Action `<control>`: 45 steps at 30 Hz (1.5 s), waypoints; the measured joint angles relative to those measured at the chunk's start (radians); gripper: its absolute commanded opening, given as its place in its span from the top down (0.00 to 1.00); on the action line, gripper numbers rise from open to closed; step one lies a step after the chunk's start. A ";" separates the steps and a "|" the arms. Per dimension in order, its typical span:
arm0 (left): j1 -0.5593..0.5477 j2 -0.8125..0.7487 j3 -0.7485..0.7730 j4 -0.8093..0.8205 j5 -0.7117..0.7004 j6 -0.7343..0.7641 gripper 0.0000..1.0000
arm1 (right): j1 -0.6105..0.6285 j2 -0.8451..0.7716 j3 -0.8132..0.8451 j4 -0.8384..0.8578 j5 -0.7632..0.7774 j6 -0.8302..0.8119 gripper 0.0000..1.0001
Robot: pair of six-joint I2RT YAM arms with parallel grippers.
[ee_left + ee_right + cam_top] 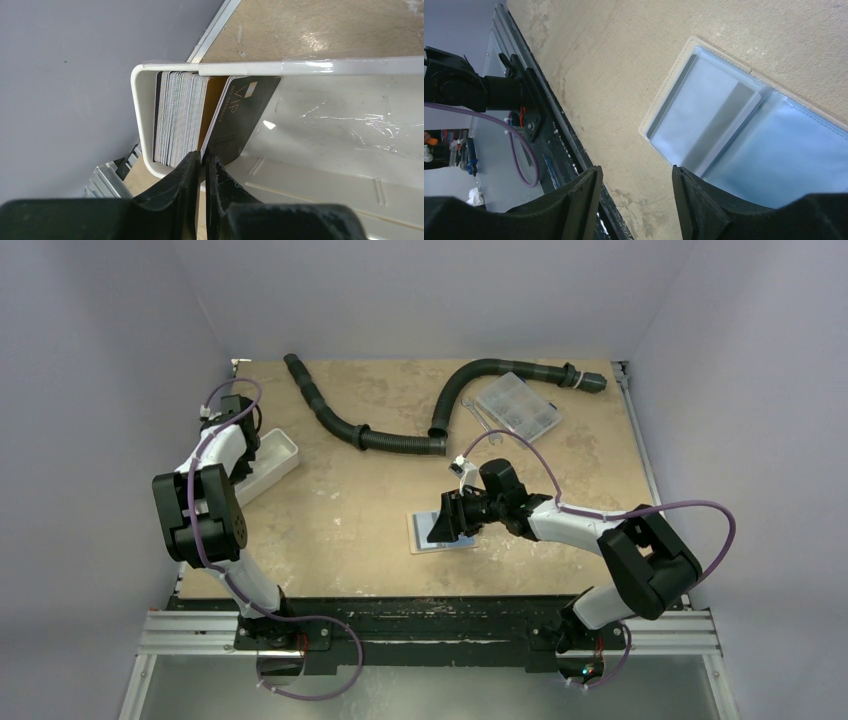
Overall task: Put the credit cards into the card holder
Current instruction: Pick up the credit card from the storage box.
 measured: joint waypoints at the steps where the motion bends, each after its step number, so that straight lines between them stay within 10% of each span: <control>1: 0.000 0.000 0.002 -0.003 0.002 0.000 0.92 | 0.000 0.000 0.000 0.000 -0.001 0.000 0.39; 27: 0.000 -0.158 0.126 -0.161 0.184 -0.023 1.00 | -0.014 0.011 0.000 -0.001 -0.003 -0.001 0.38; 38: -0.020 -0.427 0.069 -0.060 0.723 -0.058 1.00 | -0.016 0.008 0.046 -0.079 0.035 0.001 0.37; 45: -0.283 -0.608 -0.191 0.377 1.120 -0.280 1.00 | -0.024 -0.089 0.058 0.036 0.011 0.153 0.30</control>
